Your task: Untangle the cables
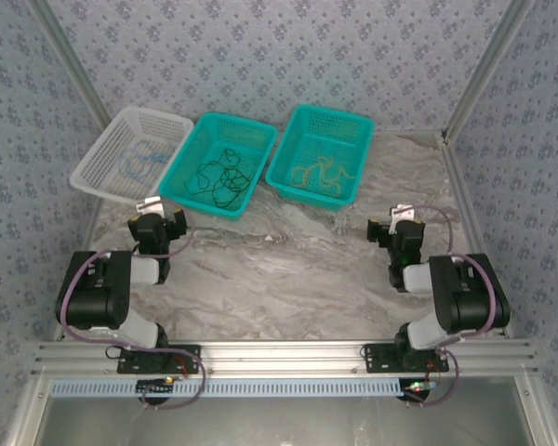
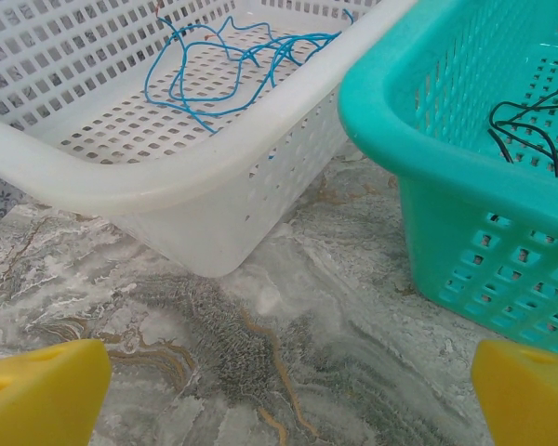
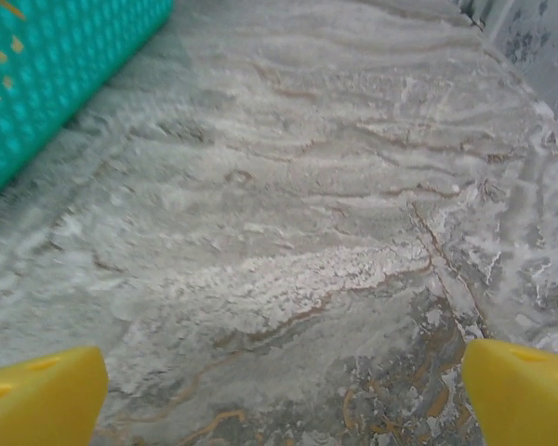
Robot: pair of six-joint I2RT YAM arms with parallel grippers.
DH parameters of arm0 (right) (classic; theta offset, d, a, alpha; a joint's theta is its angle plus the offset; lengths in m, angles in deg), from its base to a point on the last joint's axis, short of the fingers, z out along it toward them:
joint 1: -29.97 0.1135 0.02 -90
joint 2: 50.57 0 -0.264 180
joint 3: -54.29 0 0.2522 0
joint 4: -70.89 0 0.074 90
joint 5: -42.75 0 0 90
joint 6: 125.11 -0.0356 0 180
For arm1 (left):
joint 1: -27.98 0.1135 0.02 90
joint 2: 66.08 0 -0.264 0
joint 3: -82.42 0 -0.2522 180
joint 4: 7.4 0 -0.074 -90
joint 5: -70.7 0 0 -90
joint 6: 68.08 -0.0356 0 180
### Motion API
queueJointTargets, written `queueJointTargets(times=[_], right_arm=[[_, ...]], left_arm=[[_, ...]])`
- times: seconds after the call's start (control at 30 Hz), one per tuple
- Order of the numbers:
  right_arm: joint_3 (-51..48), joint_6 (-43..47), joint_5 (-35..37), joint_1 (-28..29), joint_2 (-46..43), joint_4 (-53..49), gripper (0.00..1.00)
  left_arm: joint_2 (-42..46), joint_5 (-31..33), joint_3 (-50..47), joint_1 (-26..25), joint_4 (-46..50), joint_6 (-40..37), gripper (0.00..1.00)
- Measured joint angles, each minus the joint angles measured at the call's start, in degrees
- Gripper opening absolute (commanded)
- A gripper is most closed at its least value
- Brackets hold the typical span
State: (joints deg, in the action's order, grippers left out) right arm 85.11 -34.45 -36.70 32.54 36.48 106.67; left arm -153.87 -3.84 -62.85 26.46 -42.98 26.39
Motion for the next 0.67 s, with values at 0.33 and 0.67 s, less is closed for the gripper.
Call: queueJointTargets(times=[0.33, 0.67], right_arm=[[3.45, -0.39, -1.27, -3.06, 0.37, -1.16, 1.00], [3.45, -0.39, -1.92, -3.08, 0.37, -1.33, 1.00]], left_arm=[[0.00, 0.00, 0.00, 0.00, 0.00, 0.00, 1.00], [0.00, 0.00, 0.00, 0.00, 0.00, -0.02, 1.00]])
